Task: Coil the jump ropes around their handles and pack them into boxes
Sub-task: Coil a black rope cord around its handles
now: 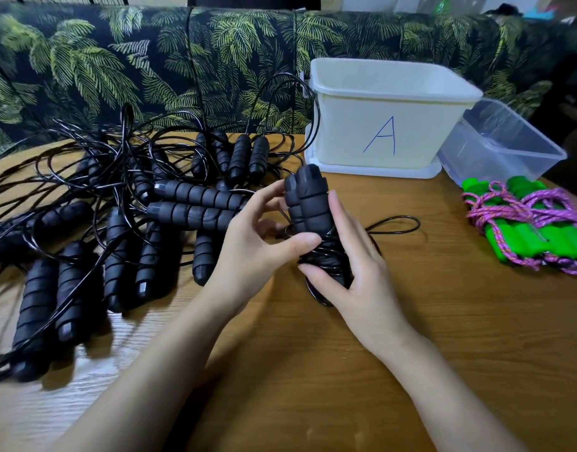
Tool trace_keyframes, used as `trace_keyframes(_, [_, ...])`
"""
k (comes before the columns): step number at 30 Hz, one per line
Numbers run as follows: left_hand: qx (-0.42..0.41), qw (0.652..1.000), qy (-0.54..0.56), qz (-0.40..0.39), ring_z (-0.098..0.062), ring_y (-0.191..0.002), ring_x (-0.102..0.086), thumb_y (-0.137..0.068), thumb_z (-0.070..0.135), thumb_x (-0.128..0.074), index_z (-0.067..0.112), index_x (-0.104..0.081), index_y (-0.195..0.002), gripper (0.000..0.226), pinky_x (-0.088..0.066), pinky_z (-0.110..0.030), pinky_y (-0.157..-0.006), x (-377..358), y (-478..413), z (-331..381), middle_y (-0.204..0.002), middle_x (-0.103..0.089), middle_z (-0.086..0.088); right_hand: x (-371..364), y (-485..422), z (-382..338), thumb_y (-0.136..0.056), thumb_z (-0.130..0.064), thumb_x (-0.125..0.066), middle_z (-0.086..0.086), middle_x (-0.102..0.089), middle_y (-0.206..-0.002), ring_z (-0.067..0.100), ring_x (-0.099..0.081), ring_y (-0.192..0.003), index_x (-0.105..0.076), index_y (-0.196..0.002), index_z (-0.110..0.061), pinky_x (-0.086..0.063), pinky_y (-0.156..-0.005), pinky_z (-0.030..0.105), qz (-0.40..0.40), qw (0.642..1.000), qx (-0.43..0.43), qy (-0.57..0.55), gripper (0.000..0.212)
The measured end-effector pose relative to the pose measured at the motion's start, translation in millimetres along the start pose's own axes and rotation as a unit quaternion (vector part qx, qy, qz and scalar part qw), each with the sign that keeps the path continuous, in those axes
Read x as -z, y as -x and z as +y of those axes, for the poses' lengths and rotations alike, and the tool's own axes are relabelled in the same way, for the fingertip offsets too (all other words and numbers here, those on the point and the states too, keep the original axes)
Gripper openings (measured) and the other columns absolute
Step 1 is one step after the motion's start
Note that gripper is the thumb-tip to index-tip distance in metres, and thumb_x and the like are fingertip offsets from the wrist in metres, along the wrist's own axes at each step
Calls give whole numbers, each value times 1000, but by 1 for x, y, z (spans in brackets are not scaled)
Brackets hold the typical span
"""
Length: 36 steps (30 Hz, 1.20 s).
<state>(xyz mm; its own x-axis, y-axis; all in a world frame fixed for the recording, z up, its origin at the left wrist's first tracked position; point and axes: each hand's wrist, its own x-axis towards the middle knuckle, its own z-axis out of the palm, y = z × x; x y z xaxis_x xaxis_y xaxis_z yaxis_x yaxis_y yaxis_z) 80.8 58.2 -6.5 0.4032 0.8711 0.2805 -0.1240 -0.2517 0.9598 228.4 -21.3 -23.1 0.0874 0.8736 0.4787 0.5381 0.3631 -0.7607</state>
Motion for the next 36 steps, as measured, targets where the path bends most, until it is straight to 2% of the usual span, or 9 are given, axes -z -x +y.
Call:
trace_keyframes(5, [20,999,27,-33,-13,-100,-69,-69,31,-82,29,-50,-129,68,-53,-28,-84,4,-2,2,-106,-74,0,2,-1,-2,-91,-28,-62,-5,-37,-156,1,-32,-143,-21,-153,-29,-25,-113,13,-14,1000,1,-23,74])
trace_keyframes(9, [27,998,35,-40,-17,-98,-68,-76,27,-78,25,-50,-130,60,-54,-29,-86,8,-4,4,-106,-74,-6,6,-1,-3,-90,-33,-60,-11,-41,-154,3,-39,-140,-22,-151,-39,-33,-114,25,-21,996,-24,-85,72])
trace_keyframes(13, [23,998,47,-37,-17,-94,-66,-83,18,-70,21,-49,-130,51,-54,-30,-87,10,-5,3,-100,-72,-6,7,0,-4,-90,-34,-60,-15,-41,-153,5,-37,-141,-23,-152,-38,-32,-117,32,-27,990,-42,-132,72])
trace_keyframes(19, [16,999,33,-36,-16,-89,-65,-79,29,-76,24,-49,-130,58,-53,-28,-81,8,-4,1,-96,-67,0,6,0,-1,-97,-33,-50,-5,-28,-157,8,-26,-146,-27,-154,-24,-23,-117,21,16,1000,13,4,62])
trace_keyframes(23, [1,1000,7,20,-15,-87,-63,-68,38,-80,23,-55,-122,61,-52,-33,-81,4,-3,-5,-93,-64,-10,1,-1,2,-101,-20,-38,2,-25,-162,10,-24,-148,-28,-154,-19,-21,-118,19,2,994,56,90,54])
trace_keyframes(25, [-4,999,-7,32,-15,-86,-64,-67,38,-81,21,-57,-122,62,-53,-35,-81,3,-3,-5,-94,-65,-12,1,0,1,-102,-17,-35,3,-22,-163,8,-20,-149,-28,-155,-17,-18,-116,14,-10,995,52,88,54])
trace_keyframes(28, [-1,1000,-3,19,-13,-87,-62,-69,36,-80,32,-61,-119,54,-51,-35,-84,5,-5,-5,-85,-65,8,3,0,1,-105,-18,-33,-2,-18,-164,4,-17,-149,-25,-156,-20,-16,-115,11,-18,998,23,57,51])
trace_keyframes(30, [3,1000,7,1,-13,-87,-61,-71,31,-81,37,-62,-119,52,-50,-33,-86,7,-6,-3,-84,-66,12,4,-1,3,-105,-15,-35,-4,-19,-164,3,-17,-149,-25,-155,-22,-16,-117,14,-10,1000,5,23,51])
trace_keyframes(36, [35,998,53,-2,-17,-90,-62,-75,18,-79,30,-60,-125,55,-51,-35,-91,1,-3,1,-90,-66,4,2,0,5,-104,-14,-35,-7,-26,-159,5,-24,-147,-27,-153,-20,-20,-118,19,66,997,13,46,50])
